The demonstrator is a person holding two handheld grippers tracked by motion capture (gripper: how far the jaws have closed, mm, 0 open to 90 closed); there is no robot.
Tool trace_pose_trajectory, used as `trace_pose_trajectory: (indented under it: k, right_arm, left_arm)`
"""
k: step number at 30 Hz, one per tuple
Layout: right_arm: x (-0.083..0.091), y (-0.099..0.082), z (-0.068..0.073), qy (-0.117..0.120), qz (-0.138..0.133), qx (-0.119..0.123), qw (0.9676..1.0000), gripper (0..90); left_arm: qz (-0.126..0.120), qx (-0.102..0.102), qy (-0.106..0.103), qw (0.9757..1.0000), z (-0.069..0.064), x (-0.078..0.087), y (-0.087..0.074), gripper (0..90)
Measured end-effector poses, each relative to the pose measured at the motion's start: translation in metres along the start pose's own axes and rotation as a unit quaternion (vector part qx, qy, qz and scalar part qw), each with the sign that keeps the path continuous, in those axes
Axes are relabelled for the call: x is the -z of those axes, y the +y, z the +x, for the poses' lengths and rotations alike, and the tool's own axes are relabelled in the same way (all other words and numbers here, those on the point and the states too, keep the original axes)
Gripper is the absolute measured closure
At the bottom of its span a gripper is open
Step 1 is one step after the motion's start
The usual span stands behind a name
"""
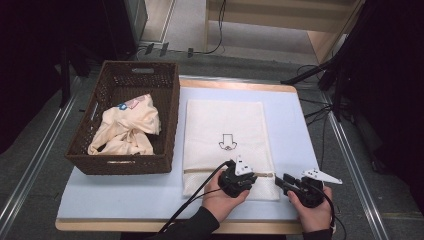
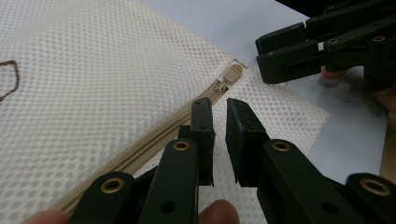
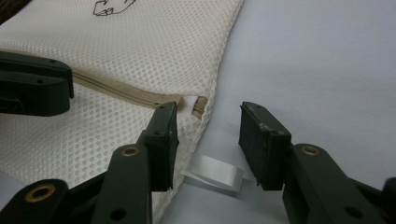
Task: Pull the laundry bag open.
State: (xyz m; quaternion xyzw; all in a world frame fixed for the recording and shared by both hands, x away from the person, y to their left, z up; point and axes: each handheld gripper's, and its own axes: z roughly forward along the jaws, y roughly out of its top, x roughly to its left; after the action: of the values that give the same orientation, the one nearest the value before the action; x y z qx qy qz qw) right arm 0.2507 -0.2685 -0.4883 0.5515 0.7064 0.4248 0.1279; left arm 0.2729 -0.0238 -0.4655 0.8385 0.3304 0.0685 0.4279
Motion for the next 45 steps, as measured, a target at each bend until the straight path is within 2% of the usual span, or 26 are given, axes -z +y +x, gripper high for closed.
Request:
trace_pose_trajectory:
  k: [9, 12, 21, 30, 34, 41, 45]
  right_arm:
    - [-0.007, 0.003, -0.002, 0.012, 0.003, -0.014, 0.9998, 62.7]
    - [-0.009, 0.004, -0.001, 0.016, 0.005, -0.017, 0.9997, 64.9]
    - [-0.014, 0.006, -0.007, 0.055, 0.012, -0.05, 0.9971, 77.8]
    - [-0.006, 0.008, -0.009, 0.099, -0.023, -0.066, 0.9926, 82.0]
    - [-0.005, 0.009, -0.007, 0.113, -0.025, -0.068, 0.9909, 81.8]
    - [-0.012, 0.006, -0.013, 0.105, 0.0, -0.091, 0.9903, 80.2]
    - [-0.014, 0.005, -0.014, 0.107, 0.006, -0.094, 0.9898, 82.4]
  left_arm:
    - [0.028, -0.002, 0.002, 0.9996, -0.001, -0.02, -0.002, 80.8]
    - [0.029, -0.007, 0.003, 0.9996, -0.002, -0.022, -0.003, 80.7]
    - [0.028, -0.006, 0.003, 0.9996, -0.002, -0.022, -0.004, 80.4]
    - [0.027, -0.002, -0.001, 0.9996, -0.002, -0.022, -0.004, 80.2]
    - [0.027, -0.002, -0.001, 0.9996, -0.002, -0.023, -0.004, 80.1]
    - [0.028, 0.0, -0.002, 0.9996, -0.001, -0.023, -0.004, 80.1]
    - [0.028, 0.003, -0.006, 0.9996, 0.0, -0.023, -0.004, 79.4]
